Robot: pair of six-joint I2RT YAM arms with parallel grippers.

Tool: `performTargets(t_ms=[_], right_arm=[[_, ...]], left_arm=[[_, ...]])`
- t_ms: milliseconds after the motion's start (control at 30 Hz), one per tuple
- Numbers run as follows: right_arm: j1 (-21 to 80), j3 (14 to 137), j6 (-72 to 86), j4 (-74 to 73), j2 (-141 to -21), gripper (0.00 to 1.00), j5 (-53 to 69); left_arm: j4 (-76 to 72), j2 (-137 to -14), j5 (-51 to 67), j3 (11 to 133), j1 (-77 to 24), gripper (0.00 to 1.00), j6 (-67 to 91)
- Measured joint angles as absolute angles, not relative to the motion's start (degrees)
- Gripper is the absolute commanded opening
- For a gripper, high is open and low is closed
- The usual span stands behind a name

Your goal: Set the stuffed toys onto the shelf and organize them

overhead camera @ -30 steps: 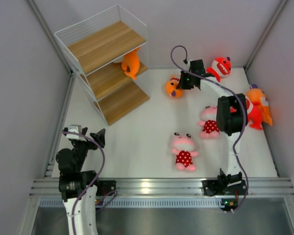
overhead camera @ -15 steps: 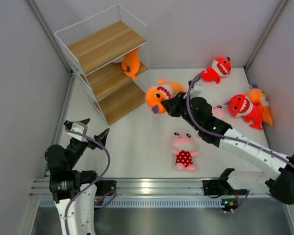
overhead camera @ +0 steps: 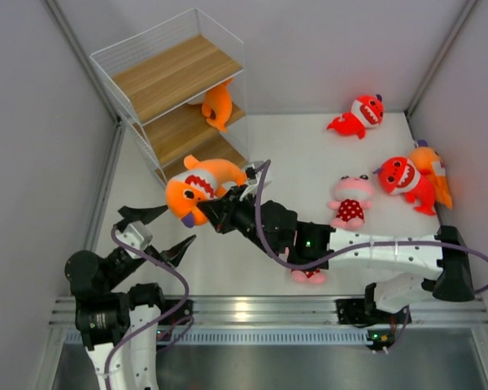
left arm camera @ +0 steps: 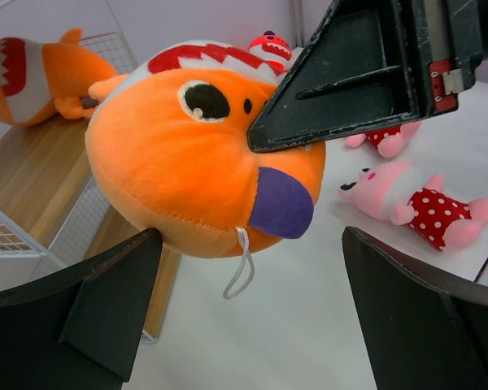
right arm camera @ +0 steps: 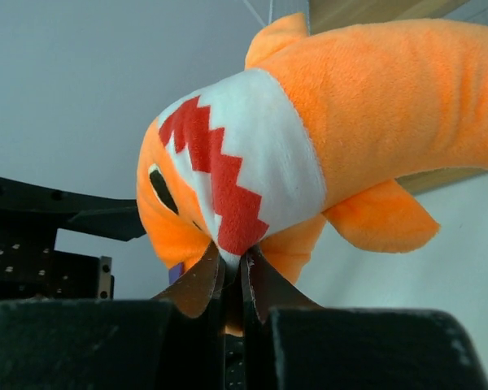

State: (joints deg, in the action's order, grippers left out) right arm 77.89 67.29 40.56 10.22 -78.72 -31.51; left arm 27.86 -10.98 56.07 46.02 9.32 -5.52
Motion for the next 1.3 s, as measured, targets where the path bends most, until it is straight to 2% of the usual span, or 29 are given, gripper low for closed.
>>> performTargets(t_ms=[167,267,367,400,433,500,533,567,633,667,700,733,833,933,1133,1300], right_arm=[[79.8,68.7,40.2,12.0,-79.3,0.00,-32.1],[80.5,68.9,40.6,12.6,-79.8,0.00,-31.8],[80.6,69.8,41.1,12.6,-81.1,0.00,-31.6],[80.6,69.8,41.3,12.7,-81.3,0.00,-31.6],[80.6,69.8,41.5,12.6,-81.4,0.00,-31.6],[80.6,69.8,41.6,12.7,-81.4,0.00,-31.3],[80.6,69.8,41.6,12.9,-81.5,0.00,-31.0],[80.6,69.8,41.1,13.0,-81.5,0.04,-30.5],[80.5,69.8,39.8,13.3,-81.6,0.13,-29.4],[80.4,69.9,38.7,13.3,-81.6,0.31,-28.7],[80.1,69.9,37.6,13.1,-81.5,0.42,-27.6],[79.8,69.9,36.1,12.5,-81.3,0.60,-26.1],[78.7,69.7,30.1,7.5,-78.7,0.83,-20.6],[78.0,66.7,23.3,2.3,-72.2,0.97,-16.0],[71.2,64.2,3.6,-11.0,-57.1,0.99,-6.9],[64.1,65.9,-15.2,-20.8,-55.2,0.99,-0.8]], left_arm=[[28.2,-11.0,53.2,46.5,9.3,0.96,-6.2],[28.3,-11.0,52.7,46.7,9.3,0.88,-6.8],[28.3,-11.3,52.5,46.8,9.3,0.73,-7.7],[28.4,-11.4,52.4,46.9,9.5,0.67,-7.7],[28.5,-11.5,52.4,46.9,9.5,0.48,-7.9],[28.7,-11.7,52.6,46.9,9.5,0.24,-8.4],[28.8,-11.7,52.9,46.9,9.5,0.03,-8.6],[28.8,-11.7,53.2,46.9,9.5,0.00,-8.9],[28.8,-11.7,53.4,46.9,9.5,0.00,-9.8],[28.8,-11.8,53.3,46.9,9.5,0.00,-10.3],[28.9,-12.0,53.3,46.9,9.5,0.00,-10.8],[28.9,-12.1,53.1,46.9,9.5,0.00,-11.3],[29.0,-12.9,53.9,46.7,9.6,0.00,-12.8],[28.8,-13.3,56.2,45.8,9.5,0.00,-13.6],[29.3,-13.7,60.8,43.7,9.5,0.00,-14.9],[29.2,-13.9,66.2,43.7,9.5,0.00,-15.1]])
